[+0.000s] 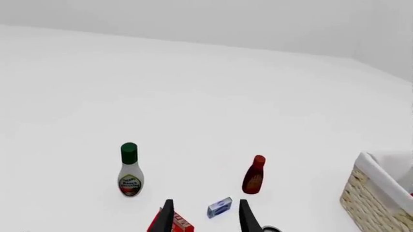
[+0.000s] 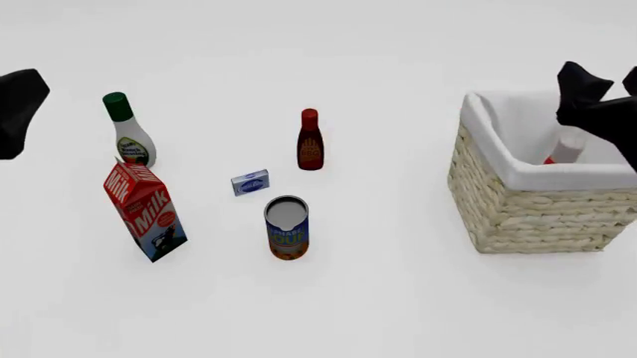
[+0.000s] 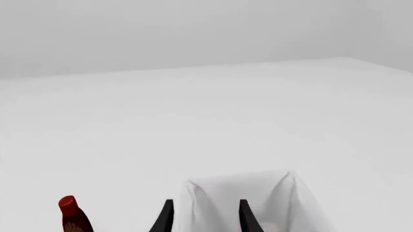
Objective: Pick the ketchup and place it in the basket.
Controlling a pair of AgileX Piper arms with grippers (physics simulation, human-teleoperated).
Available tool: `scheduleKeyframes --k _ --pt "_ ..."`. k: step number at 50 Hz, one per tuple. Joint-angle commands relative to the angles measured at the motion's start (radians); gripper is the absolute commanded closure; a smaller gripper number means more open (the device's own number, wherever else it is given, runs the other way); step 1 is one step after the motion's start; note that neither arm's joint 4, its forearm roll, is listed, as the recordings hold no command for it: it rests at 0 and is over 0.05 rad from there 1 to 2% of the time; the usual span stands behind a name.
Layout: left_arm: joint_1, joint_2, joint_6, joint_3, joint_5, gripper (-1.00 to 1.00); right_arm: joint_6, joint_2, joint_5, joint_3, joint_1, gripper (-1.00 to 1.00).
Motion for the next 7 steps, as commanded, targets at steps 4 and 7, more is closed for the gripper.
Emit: scheduleKeyframes --k 4,7 --pt "0.000 -0.011 -0.008 0.012 -0.005 -1.00 0.006 -0.205 0.140 0.026 0.059 -1.00" --pt "0.001 -0.012 -0.010 0.016 -0.009 -1.00 0.009 -0.232 0.167 0.021 0.069 -1.00"
